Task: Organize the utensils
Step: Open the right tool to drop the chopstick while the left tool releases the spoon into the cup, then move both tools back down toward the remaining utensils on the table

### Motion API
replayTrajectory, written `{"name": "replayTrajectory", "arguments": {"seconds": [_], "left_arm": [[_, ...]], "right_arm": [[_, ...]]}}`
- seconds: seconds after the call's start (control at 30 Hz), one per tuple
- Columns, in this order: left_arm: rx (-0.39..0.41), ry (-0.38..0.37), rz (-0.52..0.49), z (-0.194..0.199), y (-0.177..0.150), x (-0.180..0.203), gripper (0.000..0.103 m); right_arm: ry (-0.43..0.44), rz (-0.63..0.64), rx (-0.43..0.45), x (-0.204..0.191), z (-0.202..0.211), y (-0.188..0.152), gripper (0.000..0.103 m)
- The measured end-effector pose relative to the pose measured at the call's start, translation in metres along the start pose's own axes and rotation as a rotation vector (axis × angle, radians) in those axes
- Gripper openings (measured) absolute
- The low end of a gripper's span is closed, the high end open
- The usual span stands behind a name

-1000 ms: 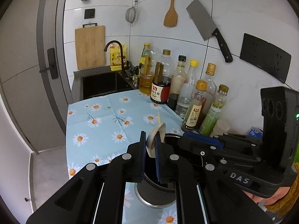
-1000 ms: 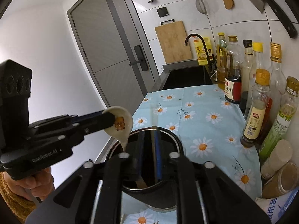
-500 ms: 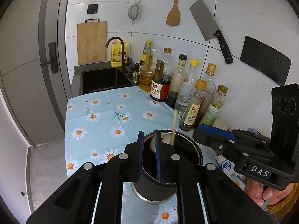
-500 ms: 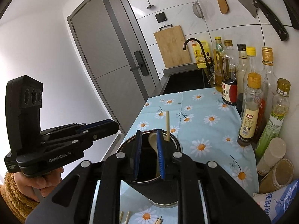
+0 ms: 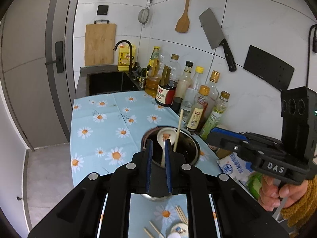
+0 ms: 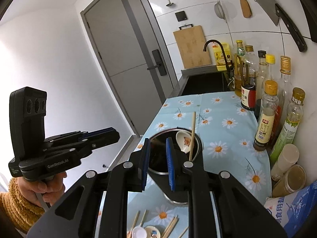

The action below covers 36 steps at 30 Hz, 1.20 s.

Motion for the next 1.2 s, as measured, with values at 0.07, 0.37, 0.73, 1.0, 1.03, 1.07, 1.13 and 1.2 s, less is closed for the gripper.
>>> {"name": "replayTrajectory", "arguments": {"seconds": [0.07, 0.37, 0.73, 1.0, 1.03, 1.07, 1.13, 1.2], "left_arm": [[-0.01, -0.005, 0.009, 0.006, -0.005, -0.001, 0.012], [-0.056, -0.025, 0.04, 0.031, -0.039, -0.004, 0.023], [-0.191, -0.041, 0.083, 0.038, -0.093, -0.021, 0.023], [-0.259, -0.035, 0.123, 0.036, -0.124, -0.034, 0.026], [-0.264, -0.037, 0.127, 0.036, -0.126, -0.034, 0.031], [-0.273, -0.041, 0.129, 0.035, -0.129, -0.034, 0.032], [-0.301, -0.048, 0.132, 0.031, -0.136, -0.033, 0.032], [-0.32, -0.053, 0.136, 0.027, -0.142, -0.033, 0.032]], "right_arm": [[0.012, 0.007, -0.011, -0.003, 0.003, -0.002, 0.018], [0.036, 0.044, -0.084, -0.013, 0.021, -0.019, 0.026], [0.11, 0.089, -0.219, -0.029, 0.022, -0.05, 0.026], [0.152, 0.088, -0.299, -0.036, 0.015, -0.071, 0.034], [0.158, 0.094, -0.308, -0.037, 0.014, -0.073, 0.034], [0.162, 0.104, -0.316, -0.039, 0.013, -0.075, 0.034], [0.163, 0.116, -0.335, -0.041, 0.01, -0.08, 0.034], [0.169, 0.118, -0.353, -0.042, 0.007, -0.084, 0.034]]}}
Point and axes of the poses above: each gripper's, at about its wrist camera, not at the fingertips, and z roughly against the way its jaws point, x to its right, y to its top, the point moved 1 cm from there along -z, roughly the way its jaws point, and after that the axes turned 14 degrees about z, right-handed, at the moved point
